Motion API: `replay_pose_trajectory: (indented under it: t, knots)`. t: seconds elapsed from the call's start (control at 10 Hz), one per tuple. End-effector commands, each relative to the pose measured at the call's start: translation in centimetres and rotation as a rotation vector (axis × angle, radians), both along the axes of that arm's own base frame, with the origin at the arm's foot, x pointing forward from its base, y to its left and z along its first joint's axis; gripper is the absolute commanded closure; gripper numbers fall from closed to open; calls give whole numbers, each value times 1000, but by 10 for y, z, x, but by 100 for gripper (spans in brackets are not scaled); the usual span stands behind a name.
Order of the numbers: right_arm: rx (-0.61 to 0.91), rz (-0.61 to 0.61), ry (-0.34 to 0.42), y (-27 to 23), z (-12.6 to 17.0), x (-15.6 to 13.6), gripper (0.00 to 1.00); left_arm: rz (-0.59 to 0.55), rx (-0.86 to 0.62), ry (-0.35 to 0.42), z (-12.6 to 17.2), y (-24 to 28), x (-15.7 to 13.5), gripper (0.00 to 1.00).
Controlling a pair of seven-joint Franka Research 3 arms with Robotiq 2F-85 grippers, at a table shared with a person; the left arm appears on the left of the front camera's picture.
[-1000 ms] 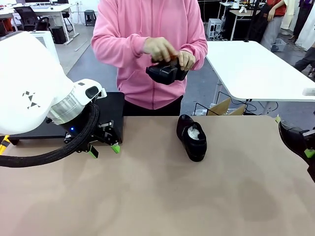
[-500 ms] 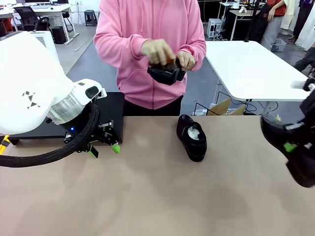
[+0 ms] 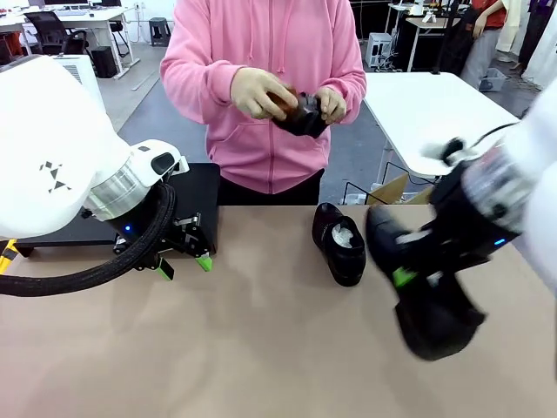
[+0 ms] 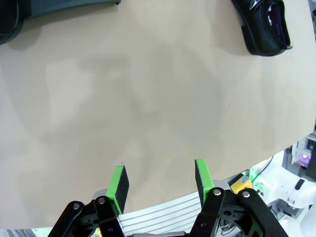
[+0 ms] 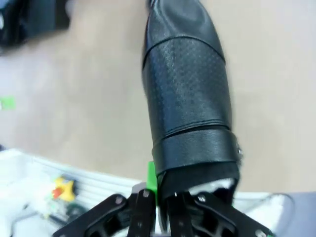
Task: Organize the shoes by placing them on the stand.
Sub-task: Pick up one Shoe and place it in the middle of the table.
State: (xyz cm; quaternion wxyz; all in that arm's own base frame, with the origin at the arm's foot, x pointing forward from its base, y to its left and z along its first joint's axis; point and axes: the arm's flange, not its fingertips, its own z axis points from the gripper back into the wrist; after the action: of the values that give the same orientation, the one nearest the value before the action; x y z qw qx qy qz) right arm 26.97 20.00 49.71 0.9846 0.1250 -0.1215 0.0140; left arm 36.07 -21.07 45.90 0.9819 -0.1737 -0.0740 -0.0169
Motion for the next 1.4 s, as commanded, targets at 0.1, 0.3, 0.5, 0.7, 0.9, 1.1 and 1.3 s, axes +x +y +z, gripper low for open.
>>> replay_pose_trajectory:
  t: [0.1, 0.3, 0.5, 0.7, 0.9, 1.1, 1.3]
  knots:
    - [21, 77, -43, 75, -17, 10, 100, -2, 0, 4, 1, 1, 1, 29]
    - [25, 86, -9, 113, -42, 12, 100, -2, 0, 4, 1, 1, 1, 29]
    - [17, 32, -9, 141, -81, 16, 100, -2, 0, 4, 1, 1, 1, 29]
    - [3, -2, 8, 155, -114, 15, 100, -2, 0, 4, 1, 1, 1, 29]
    - [6, -31, 9, 164, -132, 15, 100, -2, 0, 4, 1, 1, 1, 29]
    - [7, -68, 38, 163, -140, 21, 87, -2, 0, 4, 1, 1, 1, 29]
    - [37, -89, 63, 157, -140, 27, 59, -2, 0, 4, 1, 1, 1, 29]
